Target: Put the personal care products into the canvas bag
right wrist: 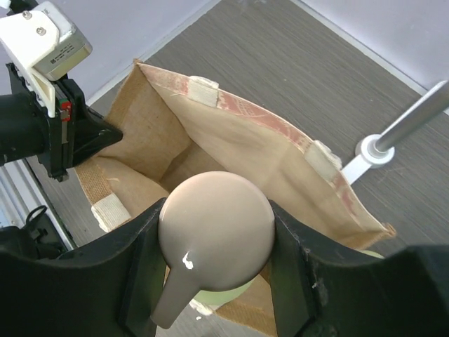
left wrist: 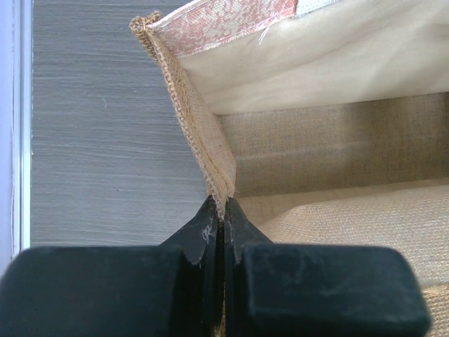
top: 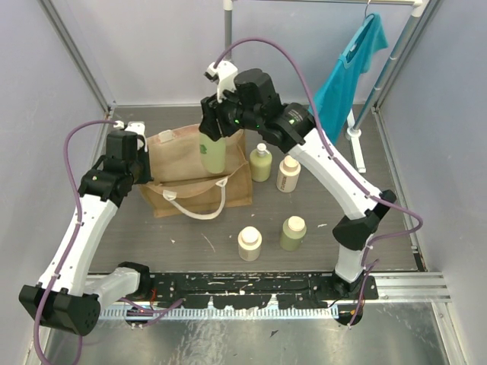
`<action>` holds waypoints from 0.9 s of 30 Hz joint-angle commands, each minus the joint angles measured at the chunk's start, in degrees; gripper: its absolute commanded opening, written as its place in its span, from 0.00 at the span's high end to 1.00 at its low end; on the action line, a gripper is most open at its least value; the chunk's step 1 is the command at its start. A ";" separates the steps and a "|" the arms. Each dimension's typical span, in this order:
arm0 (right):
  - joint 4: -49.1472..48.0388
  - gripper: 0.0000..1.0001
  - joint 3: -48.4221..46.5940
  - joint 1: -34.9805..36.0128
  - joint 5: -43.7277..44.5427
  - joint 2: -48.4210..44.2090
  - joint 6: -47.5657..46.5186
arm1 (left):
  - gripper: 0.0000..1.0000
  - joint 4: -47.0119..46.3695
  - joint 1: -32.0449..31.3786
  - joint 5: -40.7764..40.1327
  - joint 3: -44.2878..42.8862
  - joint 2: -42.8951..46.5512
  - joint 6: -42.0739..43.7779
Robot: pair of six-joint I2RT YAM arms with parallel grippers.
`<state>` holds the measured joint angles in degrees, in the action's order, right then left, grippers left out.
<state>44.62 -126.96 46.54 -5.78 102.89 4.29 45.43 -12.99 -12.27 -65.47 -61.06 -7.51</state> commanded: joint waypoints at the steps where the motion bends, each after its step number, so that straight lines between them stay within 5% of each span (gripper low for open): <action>1: -11.93 0.99 -3.93 1.00 -1.63 -0.27 0.29 | 0.91 0.39 0.07 0.66 0.12 1.33 0.28; 27: -25.26 0.99 27.09 1.73 15.51 -0.24 -4.65 | 0.92 3.02 0.09 2.69 -2.38 2.13 0.57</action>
<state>31.97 -100.40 48.05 5.37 108.03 1.39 48.10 -13.02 -10.37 -65.65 -59.53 -7.46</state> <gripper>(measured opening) 0.566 0.081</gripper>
